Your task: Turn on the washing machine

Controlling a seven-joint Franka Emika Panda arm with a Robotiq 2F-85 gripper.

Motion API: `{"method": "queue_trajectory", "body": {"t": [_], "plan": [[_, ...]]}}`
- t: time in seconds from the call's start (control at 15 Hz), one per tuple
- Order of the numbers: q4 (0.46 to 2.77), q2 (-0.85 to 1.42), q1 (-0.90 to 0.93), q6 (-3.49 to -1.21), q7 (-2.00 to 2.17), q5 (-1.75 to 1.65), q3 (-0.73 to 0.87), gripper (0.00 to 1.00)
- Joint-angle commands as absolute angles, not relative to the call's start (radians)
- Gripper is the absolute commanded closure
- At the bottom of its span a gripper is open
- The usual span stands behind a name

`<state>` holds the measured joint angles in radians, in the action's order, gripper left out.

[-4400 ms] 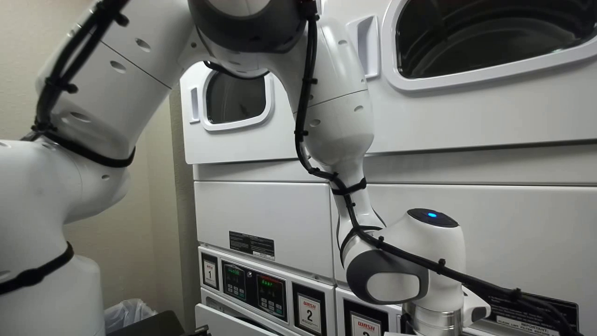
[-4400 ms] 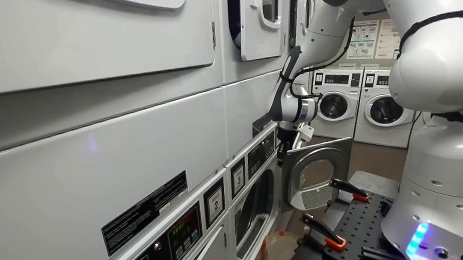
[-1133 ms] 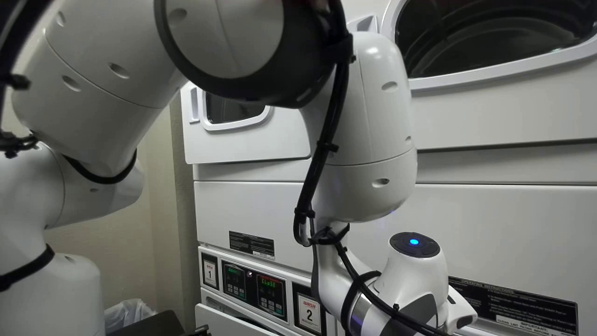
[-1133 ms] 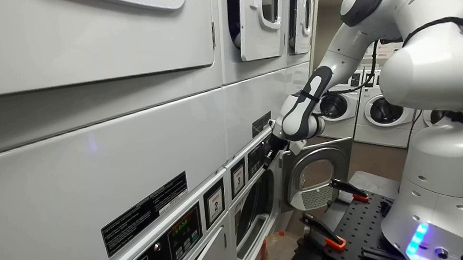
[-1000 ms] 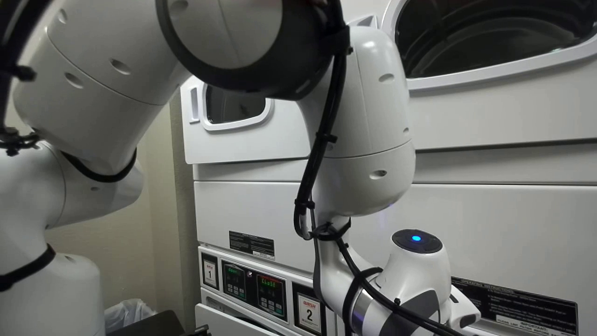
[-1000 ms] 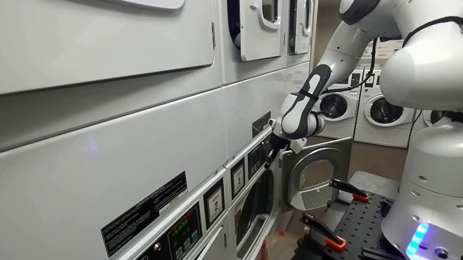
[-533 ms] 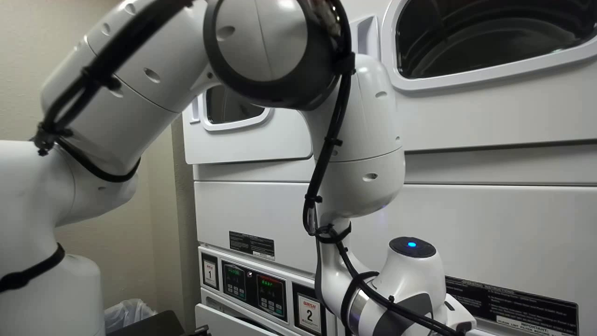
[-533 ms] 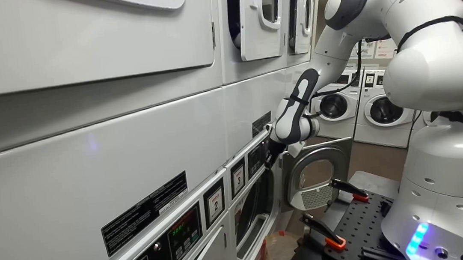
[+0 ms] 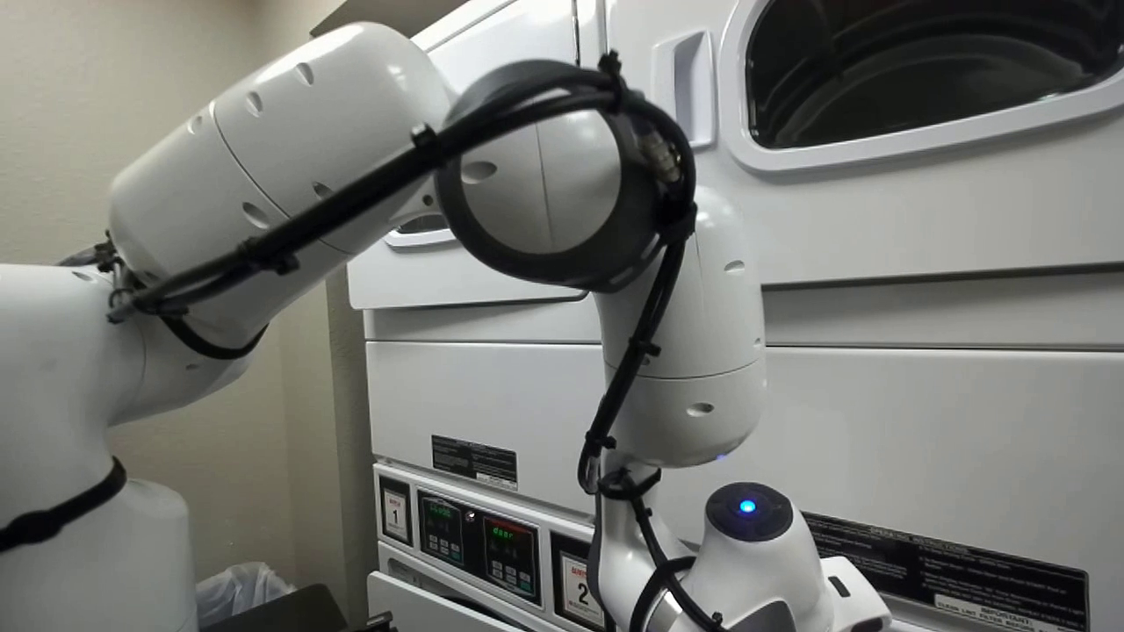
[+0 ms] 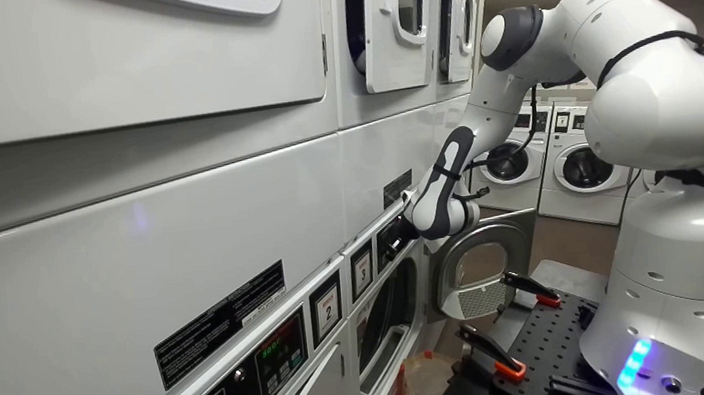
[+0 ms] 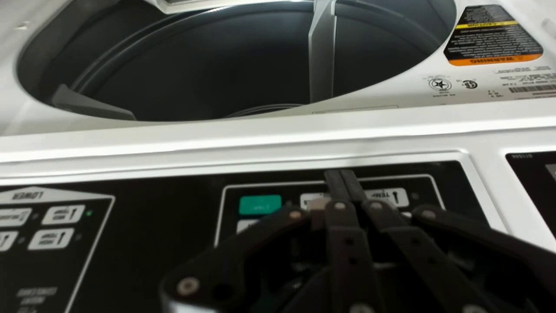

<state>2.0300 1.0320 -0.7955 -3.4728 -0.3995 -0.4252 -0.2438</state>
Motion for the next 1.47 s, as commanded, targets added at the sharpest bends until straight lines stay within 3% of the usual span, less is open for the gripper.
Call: {"method": "queue_trajectory", "body": {"t": [0.0, 0.67, 1.4], "plan": [[1.915, 1.081, -0.851, -3.475, -0.336, -0.494, -0.291, 0.99], [1.965, 1.097, -0.972, -3.467, -0.336, -0.592, -0.363, 0.99], [2.016, 1.046, -0.965, -3.418, -0.328, -0.628, -0.351, 0.99]]}}
